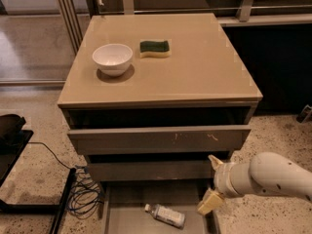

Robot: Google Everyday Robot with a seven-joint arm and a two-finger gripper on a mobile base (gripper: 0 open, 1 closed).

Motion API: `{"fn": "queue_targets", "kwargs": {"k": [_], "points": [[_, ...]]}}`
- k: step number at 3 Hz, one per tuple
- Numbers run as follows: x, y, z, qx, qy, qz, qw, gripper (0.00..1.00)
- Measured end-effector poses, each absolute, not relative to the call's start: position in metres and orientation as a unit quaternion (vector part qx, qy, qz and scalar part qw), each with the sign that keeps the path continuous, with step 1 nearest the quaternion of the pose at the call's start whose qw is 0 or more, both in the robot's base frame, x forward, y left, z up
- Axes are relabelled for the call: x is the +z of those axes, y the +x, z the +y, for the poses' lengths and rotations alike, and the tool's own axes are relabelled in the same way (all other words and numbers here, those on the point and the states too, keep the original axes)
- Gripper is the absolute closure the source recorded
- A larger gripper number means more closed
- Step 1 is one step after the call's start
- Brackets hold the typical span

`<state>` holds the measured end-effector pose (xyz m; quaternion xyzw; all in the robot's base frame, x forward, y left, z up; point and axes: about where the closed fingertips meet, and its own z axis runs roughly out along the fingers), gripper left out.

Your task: Pick blue plastic bottle from bottom drawer and place on counter

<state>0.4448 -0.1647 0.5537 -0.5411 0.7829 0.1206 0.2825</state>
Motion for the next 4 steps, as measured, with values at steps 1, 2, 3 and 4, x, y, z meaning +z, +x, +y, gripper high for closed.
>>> {"fn": "queue_targets", "kwargs": {"k": [1, 2, 3, 4], "points": [[0.517, 0.447, -0.13, 0.138, -0.552, 0.77, 0.288, 0.0], [0.468, 0.447, -0.098, 0.151, -0.552, 0.765, 0.297, 0.0], [0.425, 0.447, -0.077, 0.148, -0.55, 0.76, 0.314, 0.0], [0.383, 0.454, -0.062, 0.128, -0.561, 0.751, 0.324, 0.0]]}}
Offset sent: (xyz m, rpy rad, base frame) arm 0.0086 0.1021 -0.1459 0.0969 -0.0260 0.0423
